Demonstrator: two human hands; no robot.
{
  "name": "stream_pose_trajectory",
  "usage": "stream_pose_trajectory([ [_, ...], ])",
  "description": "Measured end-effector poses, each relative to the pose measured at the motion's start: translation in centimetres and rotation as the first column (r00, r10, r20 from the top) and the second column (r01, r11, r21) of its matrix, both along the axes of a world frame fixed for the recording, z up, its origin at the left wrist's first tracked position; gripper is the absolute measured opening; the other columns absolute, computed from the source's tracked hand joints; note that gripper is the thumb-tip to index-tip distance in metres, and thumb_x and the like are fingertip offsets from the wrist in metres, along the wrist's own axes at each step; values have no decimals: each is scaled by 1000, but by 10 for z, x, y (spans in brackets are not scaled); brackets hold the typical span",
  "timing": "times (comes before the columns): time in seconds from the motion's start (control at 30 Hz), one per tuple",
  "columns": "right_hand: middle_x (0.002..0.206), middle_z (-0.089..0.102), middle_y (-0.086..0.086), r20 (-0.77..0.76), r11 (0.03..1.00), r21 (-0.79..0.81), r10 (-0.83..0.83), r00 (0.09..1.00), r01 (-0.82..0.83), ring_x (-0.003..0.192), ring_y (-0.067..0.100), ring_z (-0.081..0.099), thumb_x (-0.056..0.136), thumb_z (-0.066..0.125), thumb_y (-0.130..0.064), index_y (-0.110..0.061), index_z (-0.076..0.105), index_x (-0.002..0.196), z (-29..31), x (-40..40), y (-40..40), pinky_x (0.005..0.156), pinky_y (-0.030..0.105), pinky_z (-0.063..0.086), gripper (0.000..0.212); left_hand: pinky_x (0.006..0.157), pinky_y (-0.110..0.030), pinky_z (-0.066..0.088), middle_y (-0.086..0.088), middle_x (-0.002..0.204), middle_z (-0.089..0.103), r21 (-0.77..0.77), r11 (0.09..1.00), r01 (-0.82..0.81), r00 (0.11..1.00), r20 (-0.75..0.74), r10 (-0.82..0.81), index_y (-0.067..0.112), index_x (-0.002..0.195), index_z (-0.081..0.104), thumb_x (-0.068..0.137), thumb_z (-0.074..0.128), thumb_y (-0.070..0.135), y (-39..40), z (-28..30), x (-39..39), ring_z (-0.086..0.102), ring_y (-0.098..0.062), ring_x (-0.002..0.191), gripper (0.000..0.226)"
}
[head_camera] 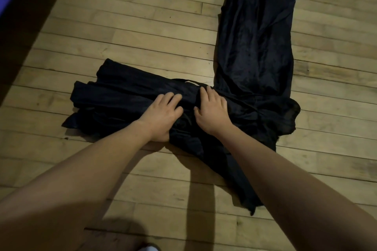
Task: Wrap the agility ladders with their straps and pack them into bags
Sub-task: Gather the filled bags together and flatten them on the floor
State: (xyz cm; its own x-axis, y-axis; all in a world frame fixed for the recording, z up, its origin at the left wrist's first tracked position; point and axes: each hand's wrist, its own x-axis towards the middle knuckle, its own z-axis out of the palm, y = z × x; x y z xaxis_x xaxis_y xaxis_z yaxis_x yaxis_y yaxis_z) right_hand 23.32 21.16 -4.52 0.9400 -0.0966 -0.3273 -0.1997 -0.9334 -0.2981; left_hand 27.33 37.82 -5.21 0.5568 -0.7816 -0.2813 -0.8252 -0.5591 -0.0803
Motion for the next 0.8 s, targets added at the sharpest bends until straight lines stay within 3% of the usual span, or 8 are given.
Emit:
stream_pose_trajectory([
  [0.1,156,21,13,-33,997,-79,-6,999,3,143,30,17,96,37,-56,-6,10,152,-8,6,1,116,44,8,80,115,-49,-2,-20,157,-9,60,998,0,1000,-7,1,15,132,40,80,58,53,-1,1,3,-8,-40,144,67],
  [0.2,146,31,16,-32,998,-52,25,999,-27,134,35,27,87,42,-69,-11,24,147,-6,-1,-6,112,46,15,85,112,-51,-15,-22,156,-19,35,999,19,1000,-1,-19,18,129,42,79,56,55,4,0,2,-20,-41,142,63],
  [0.27,142,33,13,-52,998,13,57,997,-56,132,33,28,80,49,-75,-14,31,142,-5,-9,-12,111,44,16,89,112,-53,-15,-24,156,-15,25,999,43,999,15,-44,16,129,43,79,54,58,7,-1,1,-18,-42,143,66],
  [0.37,141,36,7,-80,992,88,99,992,-92,132,26,30,58,54,-88,-13,30,139,-1,-24,-12,112,41,16,113,112,-55,-15,-25,155,-19,91,993,78,997,-5,-78,17,134,35,79,50,66,8,2,-1,-20,-42,142,75],
  [0.57,149,23,10,-88,981,-7,191,978,-192,138,28,22,52,63,-86,-6,2,152,0,-55,1,115,42,11,141,111,-59,-14,-24,157,-11,142,978,150,989,-31,-147,14,137,32,79,51,67,11,7,-8,-16,-40,144,80],
  [0.67,149,22,12,-59,991,-1,136,989,-136,137,28,21,56,63,-84,-6,-2,152,0,-68,10,115,41,9,140,111,-60,-11,-24,157,-8,150,973,173,985,-34,-170,13,136,32,80,53,63,15,7,-12,-15,-40,144,78],
  [0.8,147,27,11,-15,999,18,43,999,-42,135,28,25,66,61,-79,-7,4,152,3,-67,14,115,42,11,127,111,-59,-13,-24,155,-18,139,974,177,984,-44,-173,13,131,35,80,58,57,16,9,-14,-19,-41,143,71],
])
